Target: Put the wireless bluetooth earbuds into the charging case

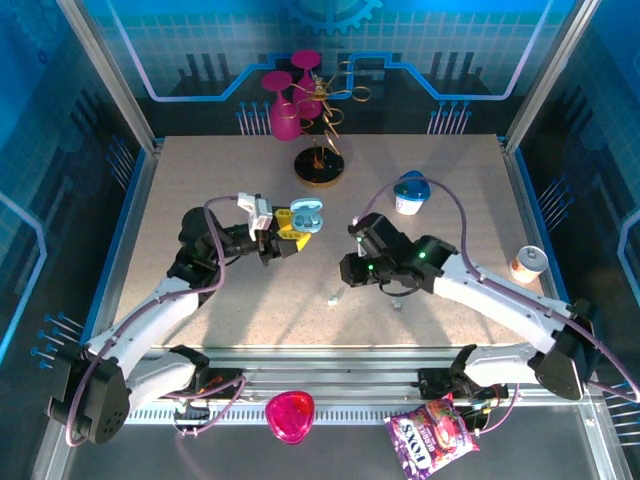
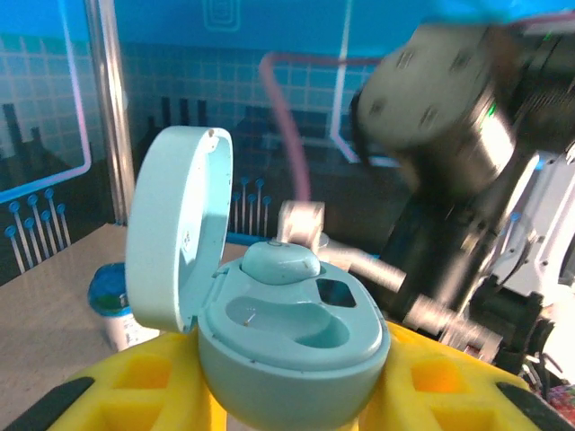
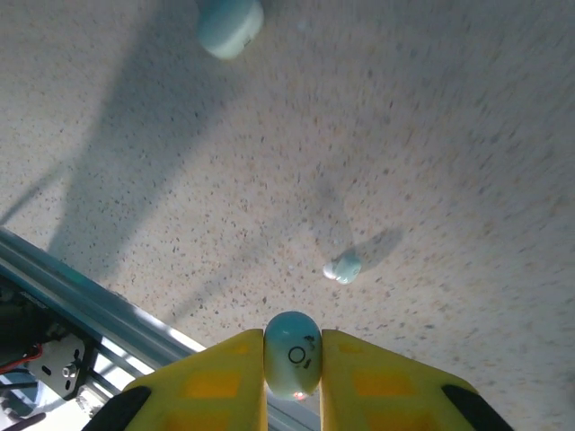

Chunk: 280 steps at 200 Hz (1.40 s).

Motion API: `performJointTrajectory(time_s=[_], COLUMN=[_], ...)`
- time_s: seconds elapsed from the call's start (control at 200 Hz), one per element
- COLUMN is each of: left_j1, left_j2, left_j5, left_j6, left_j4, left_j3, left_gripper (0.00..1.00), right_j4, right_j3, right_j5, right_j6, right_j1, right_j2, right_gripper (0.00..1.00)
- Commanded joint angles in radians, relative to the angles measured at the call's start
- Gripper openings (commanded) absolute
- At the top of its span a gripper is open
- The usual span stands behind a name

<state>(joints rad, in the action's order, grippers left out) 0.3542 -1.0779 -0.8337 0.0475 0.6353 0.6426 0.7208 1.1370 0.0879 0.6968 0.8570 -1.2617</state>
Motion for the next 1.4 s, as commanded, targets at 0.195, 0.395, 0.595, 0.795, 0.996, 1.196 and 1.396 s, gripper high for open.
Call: performJointTrajectory(time_s=[0.195, 0.395, 0.595, 0.795, 0.996, 1.196, 1.396], left_j1=[-0.003, -0.003, -0.005, -0.004, -0.003, -0.003, -0.003], left_j2=[-0.051, -0.078, -0.095, -0.094, -0.097, -0.09, -0.078], left_j5=[0.117, 0.146, 0.15, 0.148, 0.141, 0.137, 0.137], left_j6=[-0.088, -0.08, -0.074, -0.067, -0.059, -0.052, -0.051], left_j4=[-0.012, 0.034, 0.056, 0.067, 0.077, 0.081, 0.073], left_j3=[-0.013, -0.028, -0.031, -0.034, -0.038, -0.041, -0.041], left_gripper=[0.24, 0.25, 0.25, 0.25, 0.25, 0.25, 0.25], right_j4=[0.247, 0.214, 0.154, 0.144, 0.131, 0.122, 0.112], right_j3=[0.324, 0.489, 0.567, 0.627, 0.667, 0.71, 0.707], right_j5=[0.118, 0.132, 0.122, 0.152, 0.132, 0.121, 0.104], right_j6=[-0.181, -0.232, -0.258, -0.296, -0.305, -0.32, -0.318], right_j1=[0.016, 0.067, 0.098, 0.098, 0.084, 0.073, 0.048], right_j2=[-0.023, -0.106, -0.171, -0.226, -0.275, -0.325, -0.341], right_gripper=[0.18, 0.18, 0.18, 0.18, 0.18, 0.18, 0.18])
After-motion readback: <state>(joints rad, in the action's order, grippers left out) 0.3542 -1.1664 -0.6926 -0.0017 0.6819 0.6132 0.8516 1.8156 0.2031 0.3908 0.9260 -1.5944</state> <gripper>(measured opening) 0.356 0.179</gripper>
